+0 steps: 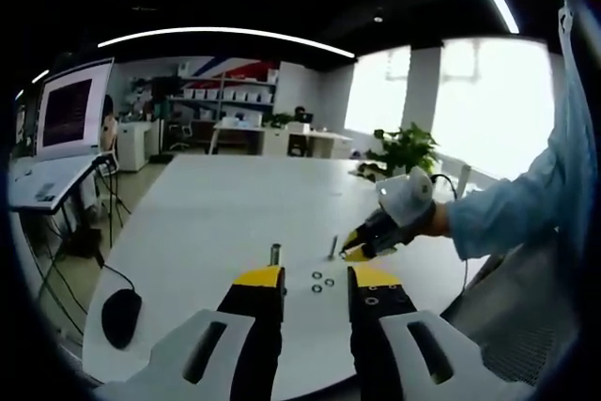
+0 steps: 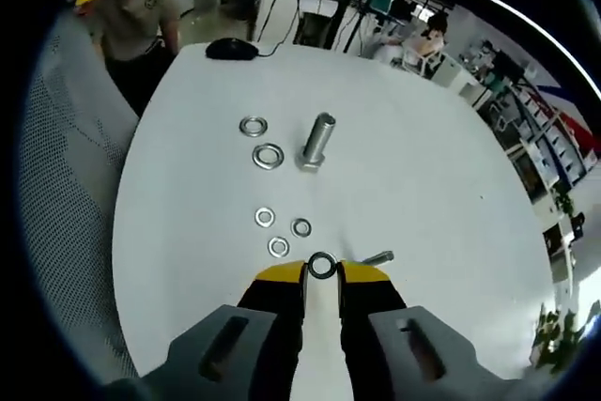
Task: Place the washer onto the threaded stud by aligning its center hole with the stud, sliding it down to the base, and recovering from edge contact or off-axis alignment until the washer reaches the visible bottom stop.
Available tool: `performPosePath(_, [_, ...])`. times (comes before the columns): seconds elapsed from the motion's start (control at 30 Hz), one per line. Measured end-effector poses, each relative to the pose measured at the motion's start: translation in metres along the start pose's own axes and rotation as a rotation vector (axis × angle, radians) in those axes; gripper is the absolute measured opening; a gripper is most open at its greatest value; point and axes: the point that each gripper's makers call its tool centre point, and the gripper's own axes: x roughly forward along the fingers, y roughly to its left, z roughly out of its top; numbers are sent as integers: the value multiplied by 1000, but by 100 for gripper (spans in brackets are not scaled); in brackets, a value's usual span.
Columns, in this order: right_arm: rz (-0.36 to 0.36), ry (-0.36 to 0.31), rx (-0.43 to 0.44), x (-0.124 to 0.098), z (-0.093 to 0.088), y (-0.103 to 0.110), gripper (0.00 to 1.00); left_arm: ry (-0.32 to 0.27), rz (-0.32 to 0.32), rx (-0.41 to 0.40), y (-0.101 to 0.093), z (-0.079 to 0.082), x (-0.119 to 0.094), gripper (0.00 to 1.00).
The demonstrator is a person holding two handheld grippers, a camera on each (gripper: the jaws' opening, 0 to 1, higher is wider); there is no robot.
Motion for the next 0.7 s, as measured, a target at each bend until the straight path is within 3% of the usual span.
performPosePath(0.27, [-69, -54, 84, -10, 8, -31, 15, 0, -1, 0, 0, 0, 0, 25])
performPosePath(0.7, [-70, -26, 151, 3, 0, -41, 15, 2, 1, -2, 0, 0, 0, 25])
